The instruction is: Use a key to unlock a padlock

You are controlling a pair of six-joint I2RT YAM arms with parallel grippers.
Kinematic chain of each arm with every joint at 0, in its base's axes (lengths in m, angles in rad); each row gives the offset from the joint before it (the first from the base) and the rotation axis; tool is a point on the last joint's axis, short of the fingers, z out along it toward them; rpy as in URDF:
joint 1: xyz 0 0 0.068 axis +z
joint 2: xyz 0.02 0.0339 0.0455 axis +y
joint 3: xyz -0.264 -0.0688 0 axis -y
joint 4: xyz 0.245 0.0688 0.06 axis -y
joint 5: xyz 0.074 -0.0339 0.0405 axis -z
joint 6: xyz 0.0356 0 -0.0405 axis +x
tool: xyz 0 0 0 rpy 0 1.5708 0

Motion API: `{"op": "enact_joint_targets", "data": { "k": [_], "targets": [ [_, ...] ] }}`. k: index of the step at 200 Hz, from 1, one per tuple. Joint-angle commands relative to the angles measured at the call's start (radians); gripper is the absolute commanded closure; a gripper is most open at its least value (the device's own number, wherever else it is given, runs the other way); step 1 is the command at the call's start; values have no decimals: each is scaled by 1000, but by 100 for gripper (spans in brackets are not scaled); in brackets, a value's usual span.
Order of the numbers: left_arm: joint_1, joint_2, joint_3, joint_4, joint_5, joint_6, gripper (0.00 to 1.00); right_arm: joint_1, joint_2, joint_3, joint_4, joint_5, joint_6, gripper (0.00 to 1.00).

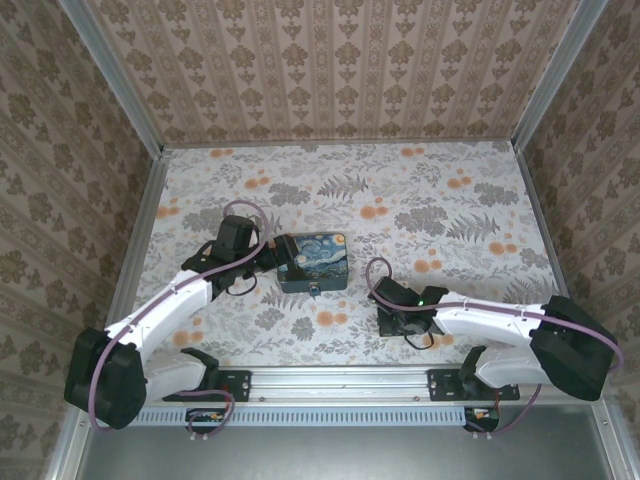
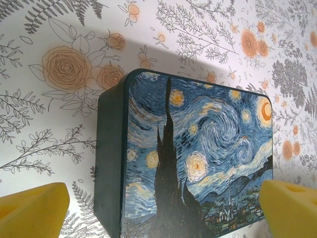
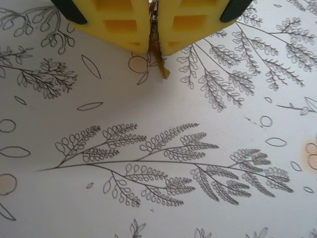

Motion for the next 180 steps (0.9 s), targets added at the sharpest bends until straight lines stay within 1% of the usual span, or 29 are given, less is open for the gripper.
{"op": "enact_joint_targets", "data": {
  "k": [1, 50, 84, 124, 180],
  "targets": [
    [4, 7, 31, -13, 26, 31, 0, -15, -11, -58, 126, -75, 12, 100],
    [-8, 9, 31, 18, 81, 37, 0, -83, -199, -82, 144, -111, 23, 100],
    [-30, 18, 37, 46, 107, 22, 0, -129, -272, -71, 172, -156, 32, 100],
    [-64, 20, 41, 79, 126, -20, 0, -161, -285, -30, 232, -218, 44, 100],
    [-103, 30, 38, 202, 225, -35, 0, -175, -207, 50, 377, -286, 78, 100]
  ]
}}
